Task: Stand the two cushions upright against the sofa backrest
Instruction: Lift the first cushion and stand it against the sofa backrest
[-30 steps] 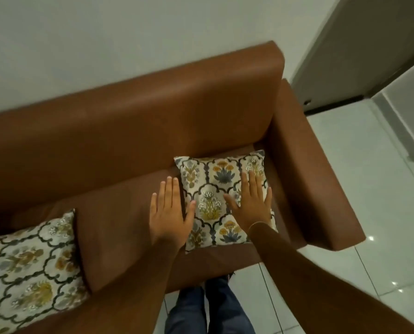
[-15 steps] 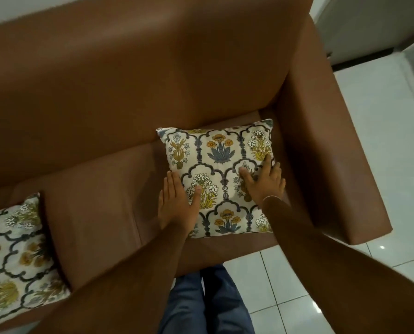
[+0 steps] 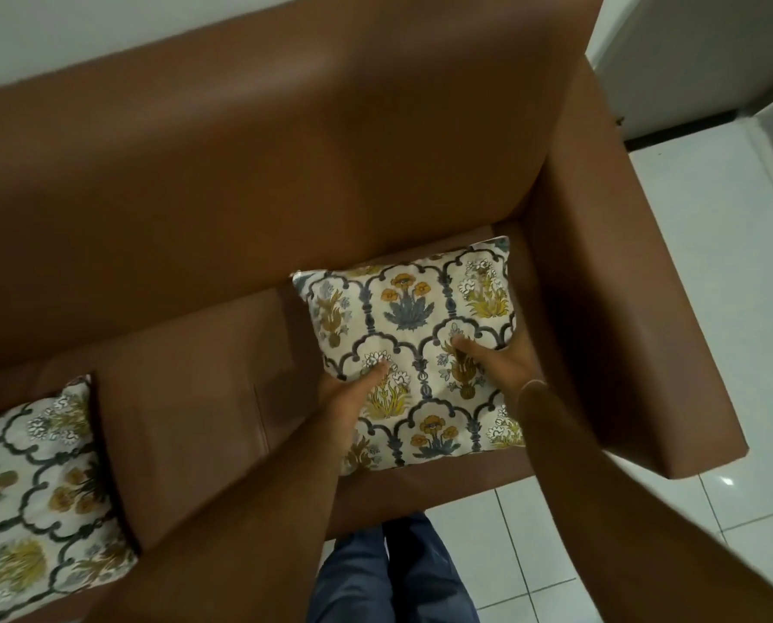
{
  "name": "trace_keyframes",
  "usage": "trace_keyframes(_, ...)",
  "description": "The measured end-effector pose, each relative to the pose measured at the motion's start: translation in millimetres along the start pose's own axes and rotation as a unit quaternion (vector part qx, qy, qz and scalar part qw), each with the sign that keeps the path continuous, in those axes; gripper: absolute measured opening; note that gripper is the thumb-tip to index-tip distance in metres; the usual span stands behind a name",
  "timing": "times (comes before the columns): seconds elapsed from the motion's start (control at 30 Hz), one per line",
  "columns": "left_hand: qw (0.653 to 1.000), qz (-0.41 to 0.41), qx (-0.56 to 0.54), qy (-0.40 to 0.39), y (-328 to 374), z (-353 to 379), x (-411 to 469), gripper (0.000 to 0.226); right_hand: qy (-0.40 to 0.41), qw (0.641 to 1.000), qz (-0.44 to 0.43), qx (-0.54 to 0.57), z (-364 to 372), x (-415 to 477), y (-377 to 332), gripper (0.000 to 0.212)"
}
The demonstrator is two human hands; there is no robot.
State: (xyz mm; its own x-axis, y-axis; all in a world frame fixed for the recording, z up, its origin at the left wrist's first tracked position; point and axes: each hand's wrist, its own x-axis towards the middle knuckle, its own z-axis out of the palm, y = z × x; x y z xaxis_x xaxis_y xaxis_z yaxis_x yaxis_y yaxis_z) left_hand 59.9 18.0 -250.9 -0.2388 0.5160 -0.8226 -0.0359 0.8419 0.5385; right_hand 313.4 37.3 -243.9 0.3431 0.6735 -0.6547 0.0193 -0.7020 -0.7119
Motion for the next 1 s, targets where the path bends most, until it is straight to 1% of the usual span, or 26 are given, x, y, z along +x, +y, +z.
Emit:
trace_keyframes(0.03,1.0,-0.004,0.009,0.013,-7.6,-4.6,-3.6,0.094,-0.005,1.0,0.015,0.012,4.3,-8.8,1.3,0.078)
trace_keyframes(0.1,0.993,0.056,0.046,0.09,-5.4,-23.6,-10.7,0.077,-0.026,0.999,0.018,0.028,20.1,-26.5,-9.5,0.072)
trace_keyframes(0.13,0.986,0.089,0.059,0.13,-8.9,-31.0,-14.0,0.073,-0.031,0.999,0.021,0.027,26.4,-32.9,-8.3,0.071)
trace_keyframes(0.17,0.977,0.13,0.061,0.157,-3.0,-39.8,-21.5,0.076,-0.042,0.999,0.007,0.026,29.7,-39.5,-17.5,0.072)
trace_keyframes(0.23,0.965,0.175,0.078,0.177,-8.3,-48.9,-28.3,0.087,-0.068,0.997,-0.004,0.036,31.8,-45.7,-15.7,0.078)
trace_keyframes(0.27,0.959,0.204,0.078,0.18,-0.3,-57.5,-31.9,0.092,-0.077,0.996,-0.026,0.034,36.6,-48.1,-28.0,0.081)
trace_keyframes(0.33,0.955,0.223,0.084,0.175,10.1,-60.0,-36.0,0.096,-0.082,0.995,-0.059,0.005,37.0,-42.9,-37.6,0.083)
trace_keyframes(0.37,0.953,0.235,0.077,0.177,26.6,-70.0,-37.5,0.095,-0.082,0.992,-0.096,-0.011,48.2,-42.7,-55.7,0.084)
trace_keyframes(0.43,0.947,0.262,0.073,0.173,49.4,-67.7,-38.5,0.096,-0.083,0.985,-0.148,-0.036,50.8,-31.1,-78.2,0.087)
trace_keyframes(0.5,0.931,0.313,0.069,0.176,71.7,-71.6,-35.9,0.103,-0.09,0.976,-0.195,-0.042,59.8,-21.9,-105.5,0.088)
trace_keyframes(0.57,0.926,0.337,0.061,0.162,85.7,-70.0,-30.0,0.103,-0.098,0.969,-0.223,-0.048,63.7,-8.6,-125.4,0.088)
trace_keyframes(0.67,0.94,0.319,0.042,0.111,104.9,-70.4,-18.5,0.099,-0.096,0.967,-0.23,-0.058,66.3,7.4,-144.8,0.084)
trace_keyframes(0.77,0.94,0.329,0.058,0.067,112.3,-75.2,0.5,0.097,-0.087,0.967,-0.229,-0.074,66.0,11.1,-150.0,0.085)
trace_keyframes(0.83,0.939,0.333,0.07,0.056,116.2,-72.8,7.6,0.096,-0.069,0.968,-0.231,-0.073,60.9,14.6,-150.4,0.083)
trace_keyframes(0.93,0.942,0.32,0.086,0.058,103.3,-83.2,17.2,0.098,-0.058,0.968,-0.225,-0.098,68.0,15.3,-140.5,0.08)
trace_keyframes(1.0,0.943,0.311,0.105,0.054,96.6,-95.9,27.4,0.099,-0.057,0.968,-0.218,-0.113,78.3,16.4,-129.9,0.084)
